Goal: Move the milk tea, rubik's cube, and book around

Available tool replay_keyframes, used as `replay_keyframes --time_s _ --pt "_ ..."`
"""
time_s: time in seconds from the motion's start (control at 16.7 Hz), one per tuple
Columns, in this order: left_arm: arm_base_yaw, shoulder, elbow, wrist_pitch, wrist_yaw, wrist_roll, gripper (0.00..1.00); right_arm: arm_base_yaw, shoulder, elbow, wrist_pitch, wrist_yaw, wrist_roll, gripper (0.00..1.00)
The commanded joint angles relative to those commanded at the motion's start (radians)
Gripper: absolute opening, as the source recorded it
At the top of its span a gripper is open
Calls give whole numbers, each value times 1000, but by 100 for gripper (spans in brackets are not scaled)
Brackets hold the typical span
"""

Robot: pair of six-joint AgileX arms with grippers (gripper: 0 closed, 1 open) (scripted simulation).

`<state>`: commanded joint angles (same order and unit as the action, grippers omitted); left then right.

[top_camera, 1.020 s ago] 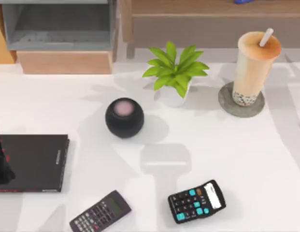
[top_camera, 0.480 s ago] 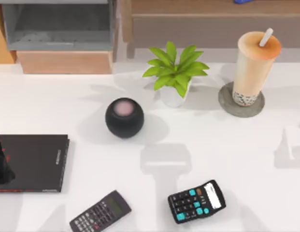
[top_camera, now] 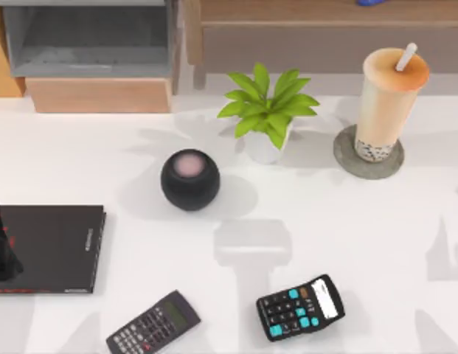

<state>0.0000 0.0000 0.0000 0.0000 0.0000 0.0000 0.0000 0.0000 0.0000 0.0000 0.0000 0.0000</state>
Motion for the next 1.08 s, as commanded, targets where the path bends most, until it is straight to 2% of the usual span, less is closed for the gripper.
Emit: replay_keyframes --time_s 0.24,0.48,0.72,1.08 --pt "-3 10 8 4 0 1 100 0 0 0 0 0 0 100" --pt "-36 157 120 58 -3 8 100 0 0 0 0 0 0 100" --pt "-79 466 332 166 -23 10 100 0 0 0 0 0 0 100" --pt "-129 1100 731 380 -87 -14 100 0 0 0 0 0 0 100"
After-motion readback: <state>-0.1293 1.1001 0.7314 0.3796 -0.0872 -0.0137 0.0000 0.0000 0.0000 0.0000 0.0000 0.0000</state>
